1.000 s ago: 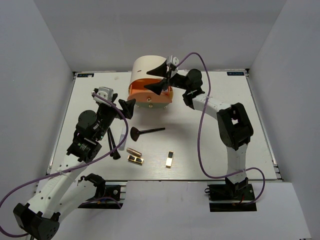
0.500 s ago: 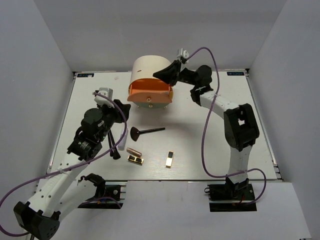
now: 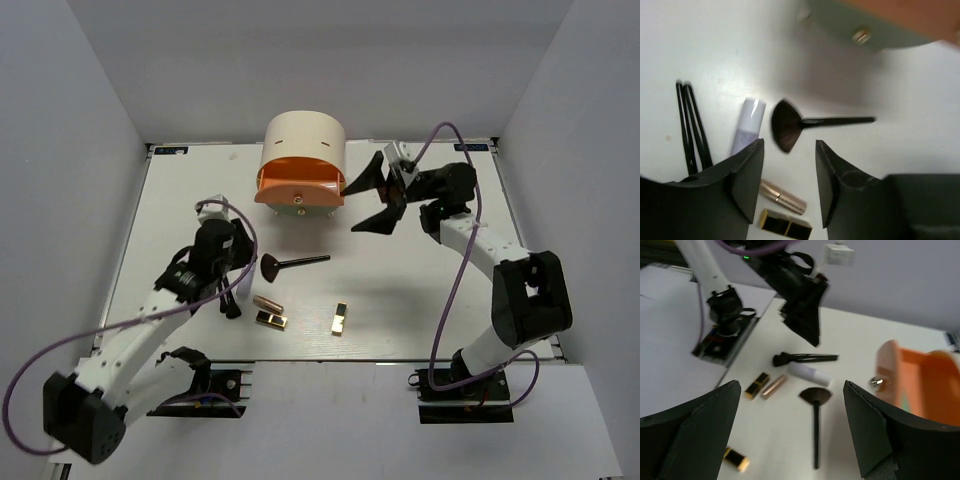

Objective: Organize the makeup

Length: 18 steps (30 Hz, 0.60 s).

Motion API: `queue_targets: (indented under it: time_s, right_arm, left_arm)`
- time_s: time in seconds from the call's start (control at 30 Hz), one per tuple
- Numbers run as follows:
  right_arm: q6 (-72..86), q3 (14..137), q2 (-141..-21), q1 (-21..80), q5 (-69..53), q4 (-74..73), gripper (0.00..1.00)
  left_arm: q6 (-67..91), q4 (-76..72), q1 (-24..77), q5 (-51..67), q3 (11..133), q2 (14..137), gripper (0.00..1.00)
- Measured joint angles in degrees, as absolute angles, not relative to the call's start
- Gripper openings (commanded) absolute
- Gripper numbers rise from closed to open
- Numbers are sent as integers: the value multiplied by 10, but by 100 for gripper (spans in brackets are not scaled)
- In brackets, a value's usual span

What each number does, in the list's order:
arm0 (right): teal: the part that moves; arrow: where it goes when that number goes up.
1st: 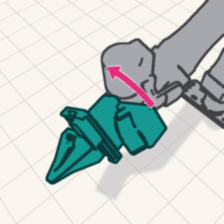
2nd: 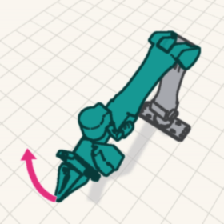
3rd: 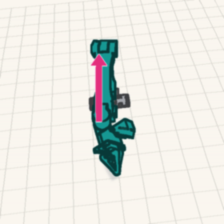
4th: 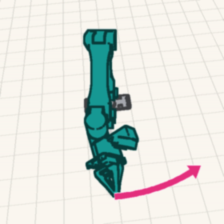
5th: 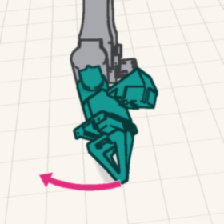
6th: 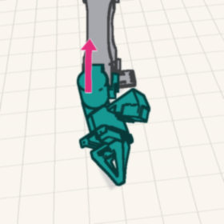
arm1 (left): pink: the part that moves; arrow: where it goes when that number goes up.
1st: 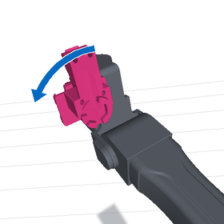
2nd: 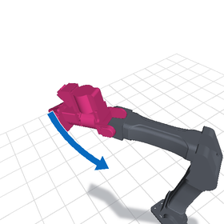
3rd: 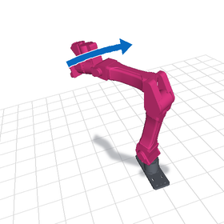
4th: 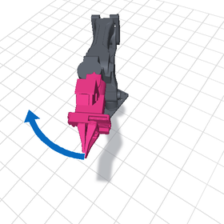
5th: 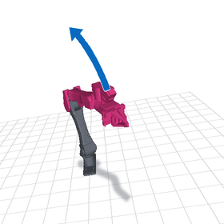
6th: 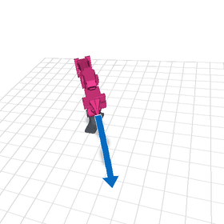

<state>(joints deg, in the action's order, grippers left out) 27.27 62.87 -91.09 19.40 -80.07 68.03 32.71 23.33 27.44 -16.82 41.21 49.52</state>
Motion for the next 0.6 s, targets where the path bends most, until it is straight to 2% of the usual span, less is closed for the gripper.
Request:
queue_targets:
  time_s: [0.13, 0.23, 0.47, 0.6]
  right_arm:
    - [388, 560, -905, 191, -836, 728, 89]
    - [479, 541, -923, 182, -846, 735, 89]
    - [574, 532, -937, 155, -853, 740, 89]
    - [608, 576, -942, 147, -860, 739, 89]
  left_arm:
    - [336, 289, 274, -168, 435, 623, 67]
    - [335, 327, 271, -164, 452, 696, 71]
    - [314, 345, 256, -149, 465, 731, 73]
    - [303, 344, 244, -143, 467, 741, 73]
